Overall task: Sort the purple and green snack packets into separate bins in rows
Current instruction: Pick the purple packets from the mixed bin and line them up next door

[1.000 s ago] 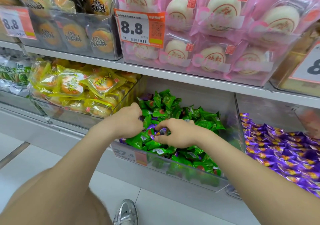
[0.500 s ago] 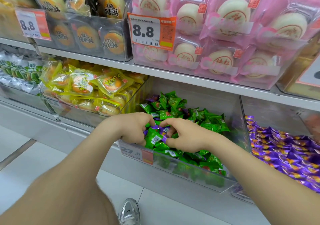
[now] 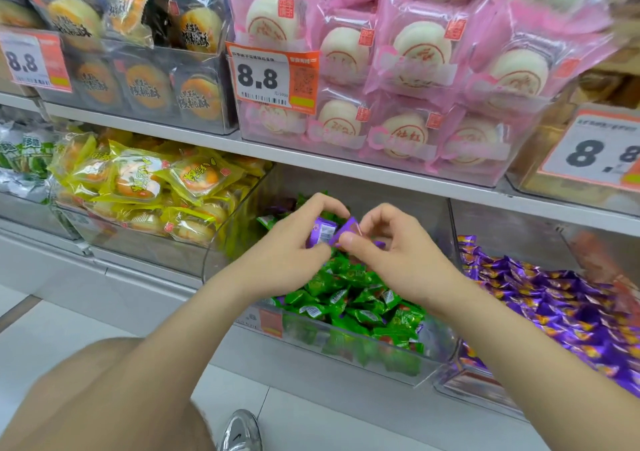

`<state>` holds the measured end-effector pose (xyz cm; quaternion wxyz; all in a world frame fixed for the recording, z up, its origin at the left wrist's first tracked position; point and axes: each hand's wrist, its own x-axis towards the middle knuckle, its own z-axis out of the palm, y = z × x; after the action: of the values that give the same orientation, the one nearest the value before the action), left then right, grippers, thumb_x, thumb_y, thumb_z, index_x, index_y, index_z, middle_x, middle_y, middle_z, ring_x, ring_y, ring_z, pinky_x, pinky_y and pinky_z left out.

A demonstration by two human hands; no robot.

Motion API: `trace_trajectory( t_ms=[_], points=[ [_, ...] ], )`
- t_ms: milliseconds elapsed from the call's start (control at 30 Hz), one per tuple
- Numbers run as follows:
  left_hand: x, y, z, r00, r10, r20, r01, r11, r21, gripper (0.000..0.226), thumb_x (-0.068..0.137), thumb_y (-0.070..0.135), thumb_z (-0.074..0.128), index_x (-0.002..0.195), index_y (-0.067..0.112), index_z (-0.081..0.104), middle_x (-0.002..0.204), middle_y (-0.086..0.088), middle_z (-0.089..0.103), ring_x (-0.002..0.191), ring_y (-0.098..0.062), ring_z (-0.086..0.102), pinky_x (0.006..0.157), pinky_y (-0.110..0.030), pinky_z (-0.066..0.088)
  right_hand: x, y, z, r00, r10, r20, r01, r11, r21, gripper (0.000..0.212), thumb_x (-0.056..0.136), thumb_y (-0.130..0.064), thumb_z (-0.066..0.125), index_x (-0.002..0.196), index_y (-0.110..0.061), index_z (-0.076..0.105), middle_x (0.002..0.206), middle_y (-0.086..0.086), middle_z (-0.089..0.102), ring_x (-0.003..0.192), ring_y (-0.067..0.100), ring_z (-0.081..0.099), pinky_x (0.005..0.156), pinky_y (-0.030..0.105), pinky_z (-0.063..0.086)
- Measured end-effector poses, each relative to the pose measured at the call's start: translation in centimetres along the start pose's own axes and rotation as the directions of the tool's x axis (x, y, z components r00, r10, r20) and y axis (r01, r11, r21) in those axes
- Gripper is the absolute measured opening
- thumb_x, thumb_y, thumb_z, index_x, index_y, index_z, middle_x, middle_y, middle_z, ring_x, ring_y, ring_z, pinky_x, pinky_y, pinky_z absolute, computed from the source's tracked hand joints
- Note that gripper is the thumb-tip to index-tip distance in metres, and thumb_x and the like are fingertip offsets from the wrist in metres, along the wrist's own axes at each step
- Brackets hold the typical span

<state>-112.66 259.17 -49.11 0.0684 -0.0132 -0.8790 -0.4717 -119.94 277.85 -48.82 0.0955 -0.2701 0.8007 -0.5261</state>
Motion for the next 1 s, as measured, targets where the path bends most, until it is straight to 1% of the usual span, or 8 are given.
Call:
trace_trajectory(
  t_ms=[67,167,333,467,533,700,900,1000],
  points=[
    [0.2,1.2,1.1,0.998,0.010,0.059,-0.003,0.992,-0.127,0.015,0.096,0.031,0.061,0.110,0.032,0.066,0.072,-0.006,0.058,0.064,-0.021,0.049,0.061,-0.034,0.039,-1.0,-0.5,-1.0,0.997,-0.038,-0.074,0.031,0.995,-0.093,0.030,0.079,-0.043,0.086,0.088,-0.027,0.062,0.077,0.000,0.075,0.071,0.027,0.073,0.075,0.053,0.061],
    [0.3,2.1,2.3,0.995,0.018,0.096,0.002,0.980,-0.201,0.026,0.100,0.048,0.065,0.098,0.023,0.070,0.076,-0.012,0.063,0.068,-0.025,0.052,0.068,-0.038,0.041,-2.7,-1.2,-3.0,0.996,-0.068,-0.054,0.059,0.987,-0.150,0.032,0.072,-0.039,0.093,0.090,-0.027,0.070,0.071,-0.002,0.075,0.068,0.024,0.073,0.071,0.044,0.062],
    [0.8,3.0,4.1,0.999,0.032,-0.040,-0.041,0.966,-0.257,0.031,0.102,0.037,0.067,0.085,0.011,0.069,0.069,-0.002,0.055,0.065,-0.015,0.046,0.067,-0.032,0.038,-4.6,-0.8,-6.5,0.990,0.065,0.129,-0.076,0.994,0.082,0.023,0.088,-0.022,0.083,0.109,-0.018,0.079,0.092,0.004,0.081,0.085,0.022,0.079,0.079,0.032,0.062],
    [1.1,4.6,6.0,0.994,0.101,-0.033,-0.106,0.959,-0.264,0.021,0.101,0.039,0.069,0.095,0.019,0.075,0.082,-0.017,0.065,0.070,-0.031,0.052,0.071,-0.042,0.049,-5.9,0.1,-9.5,0.995,0.076,0.069,-0.080,0.995,0.062,0.015,0.093,-0.015,0.078,0.107,-0.017,0.080,0.092,0.004,0.081,0.085,0.021,0.078,0.079,0.030,0.061],
    [1.4,5.3,7.2,0.996,0.094,-0.005,-0.092,0.950,-0.299,0.013,0.105,0.026,0.063,0.108,0.027,0.076,0.097,-0.012,0.073,0.090,-0.039,0.066,0.087,-0.052,0.056,-6.7,0.5,-11.2,0.993,0.115,0.008,-0.115,0.991,0.071,0.016,0.091,-0.012,0.079,0.107,-0.015,0.080,0.091,0.004,0.081,0.084,0.021,0.078,0.078,0.029,0.061],
    [1.8,6.0,9.4,0.998,0.057,-0.015,-0.058,0.918,-0.393,0.042,0.100,-0.001,0.062,0.122,0.033,0.070,0.107,-0.008,0.072,0.106,-0.029,0.071,0.099,-0.047,0.058,-8.4,2.1,-15.4,0.959,0.151,-0.241,-0.152,0.988,0.015,0.012,0.088,-0.017,0.083,0.099,-0.018,0.082,0.079,0.005,0.080,0.064,0.019,0.071,0.070,0.029,0.061],
    [2.0,6.6,11.4,0.999,0.043,-0.019,-0.047,0.916,-0.399,0.036,0.096,0.004,0.073,0.120,0.031,0.071,0.108,-0.002,0.078,0.112,-0.015,0.073,0.104,-0.043,0.056,-9.6,6.1,-17.1,0.983,0.100,-0.152,-0.164,0.845,-0.509,0.014,0.085,-0.025,0.087,0.098,-0.026,0.083,0.077,-0.015,0.077,0.074,-0.008,0.071,0.075,0.012,0.054],
    [2.3,6.8,12.0,0.999,0.021,-0.036,-0.032,0.929,-0.370,0.038,0.095,0.005,0.073,0.119,0.035,0.072,0.107,0.001,0.079,0.110,-0.016,0.073,0.103,-0.043,0.057,-9.8,7.2,-15.7,0.998,0.055,-0.034,-0.064,0.785,-0.616,0.008,0.090,-0.025,0.081,0.098,-0.026,0.082,0.083,-0.016,0.076,0.079,-0.003,0.068,0.081,0.007,0.042]
  ],
)
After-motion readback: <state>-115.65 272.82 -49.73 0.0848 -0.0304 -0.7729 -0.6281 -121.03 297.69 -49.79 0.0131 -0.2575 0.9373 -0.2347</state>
